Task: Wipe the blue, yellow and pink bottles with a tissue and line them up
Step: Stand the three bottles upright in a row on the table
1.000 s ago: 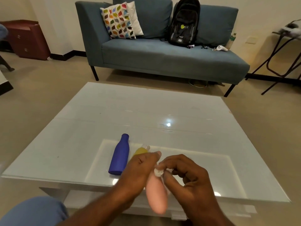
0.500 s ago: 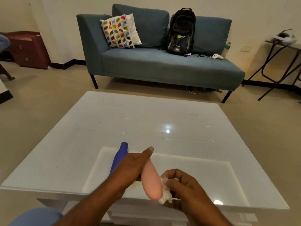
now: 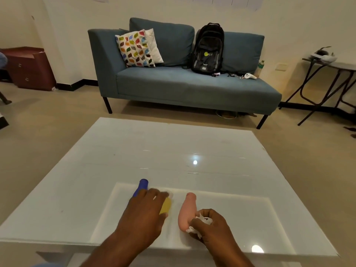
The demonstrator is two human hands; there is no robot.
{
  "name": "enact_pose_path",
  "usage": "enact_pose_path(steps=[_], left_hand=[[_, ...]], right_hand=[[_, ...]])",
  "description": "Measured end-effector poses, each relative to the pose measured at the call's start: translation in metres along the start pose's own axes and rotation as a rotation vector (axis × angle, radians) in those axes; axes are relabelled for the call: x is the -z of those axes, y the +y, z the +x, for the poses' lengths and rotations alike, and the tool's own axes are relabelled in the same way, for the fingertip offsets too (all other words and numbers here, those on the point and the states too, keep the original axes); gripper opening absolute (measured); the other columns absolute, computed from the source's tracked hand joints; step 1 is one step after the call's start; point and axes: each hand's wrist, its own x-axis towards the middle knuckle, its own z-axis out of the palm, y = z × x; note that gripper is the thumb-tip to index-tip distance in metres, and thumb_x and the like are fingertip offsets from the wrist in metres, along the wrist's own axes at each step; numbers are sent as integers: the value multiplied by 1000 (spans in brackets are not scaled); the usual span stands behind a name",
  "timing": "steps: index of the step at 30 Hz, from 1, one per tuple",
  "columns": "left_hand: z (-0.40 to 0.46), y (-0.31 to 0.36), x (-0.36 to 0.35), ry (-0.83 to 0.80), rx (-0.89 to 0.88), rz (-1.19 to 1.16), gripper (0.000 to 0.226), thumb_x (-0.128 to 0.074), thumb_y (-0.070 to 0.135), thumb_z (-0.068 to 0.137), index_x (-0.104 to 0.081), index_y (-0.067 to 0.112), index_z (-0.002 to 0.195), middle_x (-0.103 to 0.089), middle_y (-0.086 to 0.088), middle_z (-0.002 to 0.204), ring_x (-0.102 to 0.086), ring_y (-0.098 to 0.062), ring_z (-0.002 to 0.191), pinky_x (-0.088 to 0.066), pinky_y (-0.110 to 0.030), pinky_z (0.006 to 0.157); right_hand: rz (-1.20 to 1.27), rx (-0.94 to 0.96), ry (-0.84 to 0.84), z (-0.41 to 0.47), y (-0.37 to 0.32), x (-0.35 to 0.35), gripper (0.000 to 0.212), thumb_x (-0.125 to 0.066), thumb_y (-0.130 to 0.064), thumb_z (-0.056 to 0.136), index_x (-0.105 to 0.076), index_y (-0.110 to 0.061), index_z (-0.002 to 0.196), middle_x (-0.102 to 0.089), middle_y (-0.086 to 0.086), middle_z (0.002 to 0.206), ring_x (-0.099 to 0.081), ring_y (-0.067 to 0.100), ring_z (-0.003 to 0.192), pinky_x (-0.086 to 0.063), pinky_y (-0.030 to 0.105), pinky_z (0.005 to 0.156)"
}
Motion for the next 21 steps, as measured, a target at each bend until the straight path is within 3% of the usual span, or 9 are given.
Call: enact_pose_path(steps=[2, 4, 9, 11, 17, 21], left_hand=[[-1, -3, -4, -131, -12, 125, 62, -52, 43, 102, -23, 39, 156, -28, 10, 163, -26, -18, 150, -23, -36, 120], [-1, -4, -8, -201, -11, 154, 67, -57, 35, 101, -21, 37, 157, -24, 6, 165, -27, -20, 150, -18, -40, 122], [6, -4, -10, -167, -17, 281, 70, -58, 15, 98, -22, 35, 155, -36, 1, 157, -37, -24, 143, -15, -43, 119], [9, -5, -10, -169, -9, 297, 67, -58, 15, 98, -24, 34, 153, -39, 1, 153, -36, -25, 143, -15, -45, 118], [12, -8, -12, -154, -21, 277, 68, -60, 14, 95, -27, 32, 151, -41, 0, 151, -35, -27, 142, -12, -46, 117], [8, -15, -7, -150, -14, 269, 78, -62, 29, 96, -15, 36, 157, -25, -1, 163, -22, -25, 151, -10, -46, 119]], right_hand=[[-137, 47, 11, 3, 3, -3, 22, -80, -17, 80, -69, -14, 99, -73, 9, 102, -74, 25, 91, -66, 37, 78], [-256, 99, 9, 4, 5, -6, 21, -81, -25, 78, -70, -22, 95, -76, 0, 94, -74, 17, 87, -64, 35, 83], [-410, 211, 28, 1, 5, -16, 16, -81, -26, 78, -69, -30, 88, -76, -9, 83, -67, -1, 72, -49, 10, 69], [-454, 225, 34, 1, 4, -18, 16, -81, -26, 78, -69, -31, 88, -75, -11, 80, -65, -2, 69, -47, 8, 67], [-530, 232, 4, 0, -5, -14, 15, -79, -27, 78, -70, -34, 87, -74, -14, 83, -68, 1, 78, -50, 14, 74], [-561, 279, 7, -6, -22, 3, 13, -82, -27, 79, -76, -34, 87, -78, -14, 85, -72, 4, 78, -57, 23, 80]])
